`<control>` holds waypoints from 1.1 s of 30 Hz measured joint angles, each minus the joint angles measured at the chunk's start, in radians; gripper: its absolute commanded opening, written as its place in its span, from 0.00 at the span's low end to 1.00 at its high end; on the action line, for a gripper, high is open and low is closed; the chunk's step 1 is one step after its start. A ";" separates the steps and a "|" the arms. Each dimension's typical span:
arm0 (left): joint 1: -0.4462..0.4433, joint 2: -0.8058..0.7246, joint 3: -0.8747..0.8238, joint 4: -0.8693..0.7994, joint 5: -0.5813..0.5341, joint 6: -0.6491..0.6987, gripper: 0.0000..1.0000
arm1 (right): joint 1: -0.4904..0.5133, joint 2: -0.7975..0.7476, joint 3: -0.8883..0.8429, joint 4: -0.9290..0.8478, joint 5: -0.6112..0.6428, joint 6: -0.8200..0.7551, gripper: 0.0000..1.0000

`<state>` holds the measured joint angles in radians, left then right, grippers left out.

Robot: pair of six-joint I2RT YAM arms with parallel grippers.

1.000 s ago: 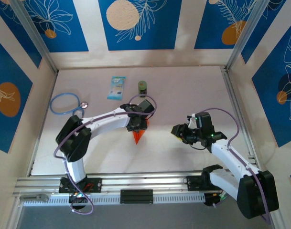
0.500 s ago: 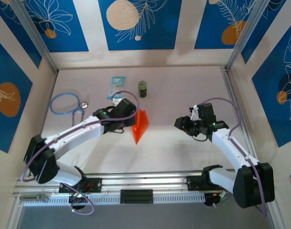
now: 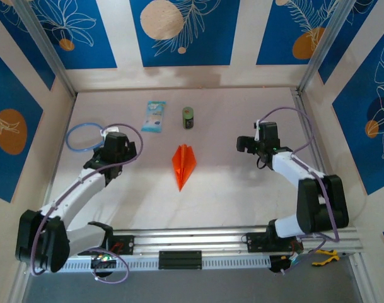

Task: Fold a paper plane with a square sheet of paper (pick it up from the middle)
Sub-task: Reset both arms

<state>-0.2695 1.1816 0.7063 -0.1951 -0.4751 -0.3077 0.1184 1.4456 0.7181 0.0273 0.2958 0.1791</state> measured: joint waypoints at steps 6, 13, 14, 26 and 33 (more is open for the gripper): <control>0.069 0.185 -0.070 0.278 0.013 0.175 1.00 | -0.064 0.079 -0.173 0.359 -0.130 -0.082 0.97; 0.089 0.271 -0.218 0.613 0.123 0.319 1.00 | -0.156 0.084 -0.370 0.707 -0.282 -0.074 1.00; 0.105 0.272 -0.219 0.641 0.154 0.329 1.00 | -0.149 0.084 -0.350 0.706 -0.282 -0.074 0.99; 0.196 0.385 -0.385 1.060 0.357 0.338 1.00 | -0.098 0.083 -0.309 0.773 -0.133 -0.065 0.99; 0.196 0.385 -0.372 1.131 0.317 0.332 1.00 | -0.099 0.083 -0.309 0.773 -0.115 -0.062 0.99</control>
<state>-0.0738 1.5665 0.3340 0.9360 -0.1585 0.0246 0.0196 1.5288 0.4095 0.8005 0.1810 0.1169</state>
